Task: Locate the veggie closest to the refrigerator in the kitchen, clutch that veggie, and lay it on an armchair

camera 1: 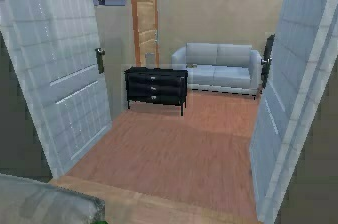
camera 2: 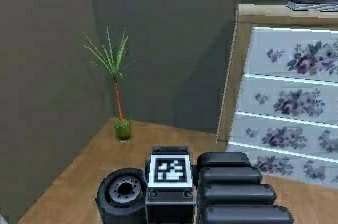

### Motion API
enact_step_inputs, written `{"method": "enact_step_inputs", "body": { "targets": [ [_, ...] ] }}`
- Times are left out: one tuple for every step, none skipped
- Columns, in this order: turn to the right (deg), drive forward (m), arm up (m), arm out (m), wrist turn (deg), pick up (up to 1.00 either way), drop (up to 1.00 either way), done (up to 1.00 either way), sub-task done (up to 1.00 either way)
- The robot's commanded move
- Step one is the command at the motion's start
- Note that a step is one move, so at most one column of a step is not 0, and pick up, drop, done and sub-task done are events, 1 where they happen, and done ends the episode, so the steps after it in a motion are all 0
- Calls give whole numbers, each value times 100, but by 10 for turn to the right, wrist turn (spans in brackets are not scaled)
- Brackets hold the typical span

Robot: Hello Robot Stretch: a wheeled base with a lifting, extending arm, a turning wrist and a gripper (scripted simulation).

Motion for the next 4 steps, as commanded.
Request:
{"method": "enact_step_inputs", "body": {
  "targets": [
    [-180, 0, 0, 0, 0, 0, 0, 0, 0],
    [-450, 0, 0, 0, 0, 0, 0, 0, 0],
    [-420, 0, 0, 0, 0, 0, 0, 0, 0],
    [-30, 0, 0, 0, 0, 0, 0, 0, 0]
  ]
}}
